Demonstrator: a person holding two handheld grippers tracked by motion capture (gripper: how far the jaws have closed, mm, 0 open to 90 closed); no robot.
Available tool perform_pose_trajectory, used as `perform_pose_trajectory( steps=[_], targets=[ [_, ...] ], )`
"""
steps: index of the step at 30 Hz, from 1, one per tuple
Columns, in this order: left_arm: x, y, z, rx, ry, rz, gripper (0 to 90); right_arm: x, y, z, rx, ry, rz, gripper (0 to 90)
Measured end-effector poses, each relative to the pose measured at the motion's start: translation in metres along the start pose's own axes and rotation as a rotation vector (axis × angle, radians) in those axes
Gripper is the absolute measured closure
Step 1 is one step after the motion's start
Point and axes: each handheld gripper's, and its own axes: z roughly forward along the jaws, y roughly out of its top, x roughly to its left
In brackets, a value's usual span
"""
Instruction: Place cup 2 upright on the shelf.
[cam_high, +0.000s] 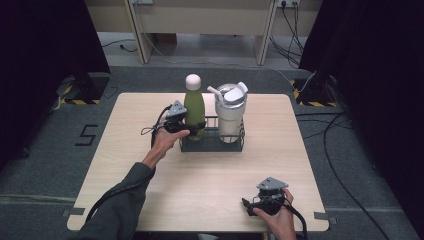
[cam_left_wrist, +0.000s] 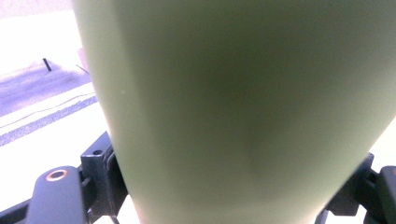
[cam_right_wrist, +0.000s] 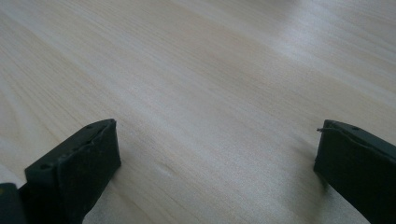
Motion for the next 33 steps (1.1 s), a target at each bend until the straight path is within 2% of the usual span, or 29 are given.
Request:
perform_pose_trajectory(
  steps=[10, 33],
  targets=[
    [0.001, -0.003, 0.0, -0.001, 0.001, -0.036, 16.8, 0.0, 0.0, 0.0, -0.001, 0.0, -0.001, 0.4],
    [0.003, -0.001, -0.014, 0.017, -0.01, -0.04, 14.8, 0.0, 0.0, 0.0, 0.0, 0.0, -0.001, 0.4]
  ],
)
